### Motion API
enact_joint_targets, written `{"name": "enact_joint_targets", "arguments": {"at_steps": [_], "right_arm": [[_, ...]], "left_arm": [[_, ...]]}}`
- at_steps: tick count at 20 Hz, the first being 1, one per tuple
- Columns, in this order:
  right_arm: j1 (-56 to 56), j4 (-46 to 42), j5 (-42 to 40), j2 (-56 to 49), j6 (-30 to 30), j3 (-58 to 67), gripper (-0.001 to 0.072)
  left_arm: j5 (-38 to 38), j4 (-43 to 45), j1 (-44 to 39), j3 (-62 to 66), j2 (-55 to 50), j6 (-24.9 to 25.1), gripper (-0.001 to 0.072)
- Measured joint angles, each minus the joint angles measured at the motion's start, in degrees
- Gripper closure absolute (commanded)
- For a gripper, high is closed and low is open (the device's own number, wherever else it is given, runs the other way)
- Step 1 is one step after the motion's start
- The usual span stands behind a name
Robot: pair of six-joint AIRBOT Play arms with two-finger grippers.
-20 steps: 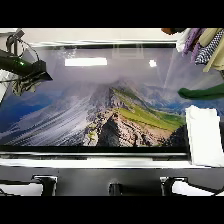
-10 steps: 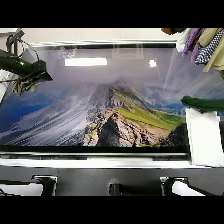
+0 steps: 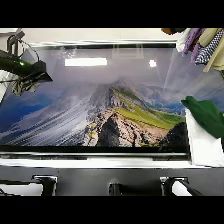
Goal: Fold the clothes and pants, and hang the long-sleeved shirts on hangers.
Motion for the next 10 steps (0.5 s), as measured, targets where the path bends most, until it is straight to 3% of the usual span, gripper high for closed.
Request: {"name": "enact_joint_targets", "arguments": {"at_steps": [10], "right_arm": [[0.0, -6.1, -4.6, 2.8, 1.1, -17.7, 0.0682]], "left_arm": [[-0.4, 0.0, 0.0, 0.0, 0.0, 0.0, 0.0689]]}}
